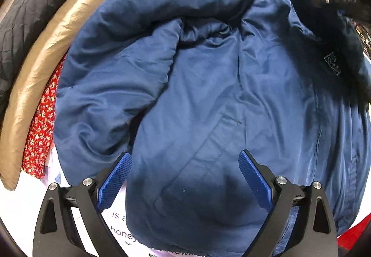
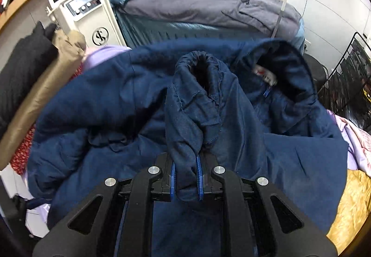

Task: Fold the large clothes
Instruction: 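Lift the sleeve cuff with the right gripper and fold it across the jacket front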

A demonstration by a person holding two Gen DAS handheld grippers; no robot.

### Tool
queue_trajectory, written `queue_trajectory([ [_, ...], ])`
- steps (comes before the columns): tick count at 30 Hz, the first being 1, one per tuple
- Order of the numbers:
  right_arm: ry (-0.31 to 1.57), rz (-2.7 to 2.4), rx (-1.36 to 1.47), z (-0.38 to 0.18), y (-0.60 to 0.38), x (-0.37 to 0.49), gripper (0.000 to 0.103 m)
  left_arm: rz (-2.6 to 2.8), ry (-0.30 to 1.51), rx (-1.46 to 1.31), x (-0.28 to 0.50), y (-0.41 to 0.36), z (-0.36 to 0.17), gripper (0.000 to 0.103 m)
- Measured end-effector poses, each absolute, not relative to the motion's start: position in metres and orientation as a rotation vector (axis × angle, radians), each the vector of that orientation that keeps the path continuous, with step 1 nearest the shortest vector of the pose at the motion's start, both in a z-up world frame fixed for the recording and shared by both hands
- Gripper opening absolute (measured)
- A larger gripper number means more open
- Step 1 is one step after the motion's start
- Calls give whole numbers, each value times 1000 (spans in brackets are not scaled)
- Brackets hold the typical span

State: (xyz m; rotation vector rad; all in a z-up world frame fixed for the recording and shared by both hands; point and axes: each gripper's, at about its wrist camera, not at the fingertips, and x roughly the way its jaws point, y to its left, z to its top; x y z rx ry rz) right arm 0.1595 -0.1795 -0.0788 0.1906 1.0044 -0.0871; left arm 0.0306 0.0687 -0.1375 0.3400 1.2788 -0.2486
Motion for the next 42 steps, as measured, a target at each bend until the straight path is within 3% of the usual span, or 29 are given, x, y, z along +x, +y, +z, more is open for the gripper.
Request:
queue_trajectory([
  [6,1023,-95,244,-90,-184,177,21,-256,1259,353,34,65,-136,91],
  [8,1037,-52,274,-94,-180,184,39,-262,1262,356,34,62,-138,91],
  [10,1076,16,292,-101,-170,191,83,-270,1259,368,33,58,-140,91],
  [18,1143,101,282,-109,-145,174,84,-284,1265,369,29,45,-143,91],
  [27,1018,-177,442,-95,-240,109,86,-326,1247,404,32,25,-147,91],
  [35,1159,-488,423,-144,-314,84,86,-399,1192,425,31,-13,-139,91],
  [42,1268,-452,235,-179,-306,84,89,-503,1131,489,53,-88,-141,87],
])
